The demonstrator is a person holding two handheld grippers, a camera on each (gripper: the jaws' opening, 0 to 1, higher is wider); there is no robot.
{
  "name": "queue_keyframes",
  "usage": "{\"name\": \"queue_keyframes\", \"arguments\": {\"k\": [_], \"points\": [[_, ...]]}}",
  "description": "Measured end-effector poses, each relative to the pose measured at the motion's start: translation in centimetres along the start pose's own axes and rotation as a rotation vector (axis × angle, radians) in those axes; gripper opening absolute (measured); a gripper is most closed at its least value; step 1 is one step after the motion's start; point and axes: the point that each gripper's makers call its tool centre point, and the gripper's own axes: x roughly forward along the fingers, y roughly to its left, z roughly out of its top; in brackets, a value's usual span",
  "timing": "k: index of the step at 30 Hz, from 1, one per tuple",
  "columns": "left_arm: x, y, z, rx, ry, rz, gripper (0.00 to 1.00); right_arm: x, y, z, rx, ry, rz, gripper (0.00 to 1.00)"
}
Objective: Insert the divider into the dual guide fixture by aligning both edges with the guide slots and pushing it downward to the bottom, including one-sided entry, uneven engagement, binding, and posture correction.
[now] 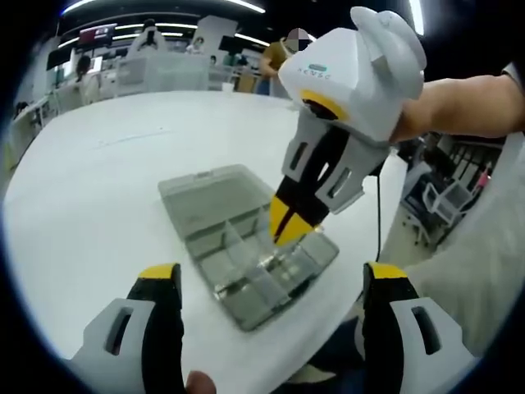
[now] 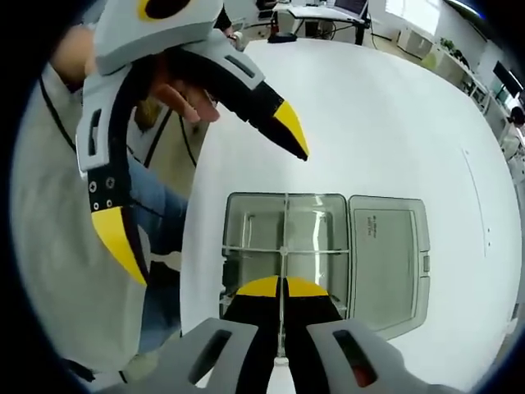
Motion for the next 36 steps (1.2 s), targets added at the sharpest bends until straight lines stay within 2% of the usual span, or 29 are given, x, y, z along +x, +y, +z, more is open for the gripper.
{"name": "queue_keyframes", "arguments": {"k": [20,36], "points": [[-0.2,0.0,-0.1,0.001,0.006,0.005,0.89,0.8,0.0,-0.2,-0.023,0.021,-0.005,0.00],[-0.3,0.2,-0.1,0.007,0.012,0.003,0.89,1.7,0.0,-0.6,-0.004,0.029,-0.007,0.00]]}}
